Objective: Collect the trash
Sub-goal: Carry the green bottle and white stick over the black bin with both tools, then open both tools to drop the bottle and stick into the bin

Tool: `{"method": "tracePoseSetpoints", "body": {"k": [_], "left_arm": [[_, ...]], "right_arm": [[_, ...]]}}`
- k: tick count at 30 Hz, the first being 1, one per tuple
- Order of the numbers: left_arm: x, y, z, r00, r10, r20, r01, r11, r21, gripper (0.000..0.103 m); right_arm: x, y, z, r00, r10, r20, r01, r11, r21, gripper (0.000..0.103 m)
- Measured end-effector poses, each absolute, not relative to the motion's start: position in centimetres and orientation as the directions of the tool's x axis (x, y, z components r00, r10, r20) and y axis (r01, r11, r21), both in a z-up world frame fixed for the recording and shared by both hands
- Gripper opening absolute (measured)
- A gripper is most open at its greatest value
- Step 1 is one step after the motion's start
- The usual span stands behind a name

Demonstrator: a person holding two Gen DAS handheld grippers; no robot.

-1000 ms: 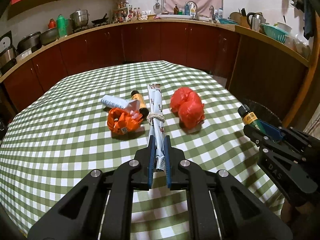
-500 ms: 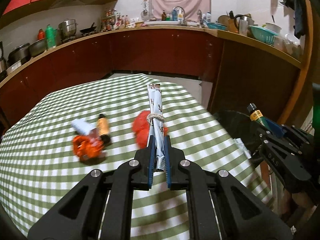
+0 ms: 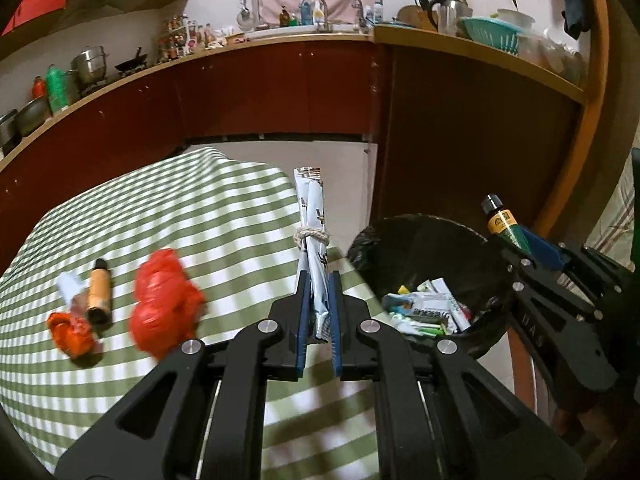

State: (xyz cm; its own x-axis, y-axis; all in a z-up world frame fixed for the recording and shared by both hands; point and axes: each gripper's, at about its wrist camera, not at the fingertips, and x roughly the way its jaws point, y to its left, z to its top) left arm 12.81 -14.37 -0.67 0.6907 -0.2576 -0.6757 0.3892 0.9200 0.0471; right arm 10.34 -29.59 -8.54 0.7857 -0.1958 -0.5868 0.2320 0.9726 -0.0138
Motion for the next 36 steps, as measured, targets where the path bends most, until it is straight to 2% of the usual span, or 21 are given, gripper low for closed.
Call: {"method": "tracePoseSetpoints", "body": {"k": [19, 22, 24, 36], "left_arm": [[18.0, -21.9, -4.4, 0.608, -0.226, -0.761, 0.443, 0.892, 0.089, 0.011], [18.7, -22.0, -4.6, 0.590, -0.224, -0.776, 0.440, 0.895, 0.076, 0.019], [18.8, -22.0, -4.4, 0.595, -0.222, -0.772, 0.434, 0.898, 0.076, 0.031], [17.4, -20.5, -3.1, 0.649, -0.207, -0.732, 0.390, 0.917, 0.087, 0.053]], "right_arm": [[13.3, -34.1, -12.0, 0.753, -0.168, -0.637, 0.248, 0.968, 0.038, 0.025], [13.5, -34.5, -12.4, 0.748, -0.162, -0.644, 0.254, 0.966, 0.052, 0.025], [13.5, -34.8, -12.5, 0.746, -0.160, -0.646, 0.258, 0.964, 0.058, 0.026], [12.7, -34.7, -11.2, 0.764, -0.174, -0.621, 0.274, 0.959, 0.069, 0.049]]}}
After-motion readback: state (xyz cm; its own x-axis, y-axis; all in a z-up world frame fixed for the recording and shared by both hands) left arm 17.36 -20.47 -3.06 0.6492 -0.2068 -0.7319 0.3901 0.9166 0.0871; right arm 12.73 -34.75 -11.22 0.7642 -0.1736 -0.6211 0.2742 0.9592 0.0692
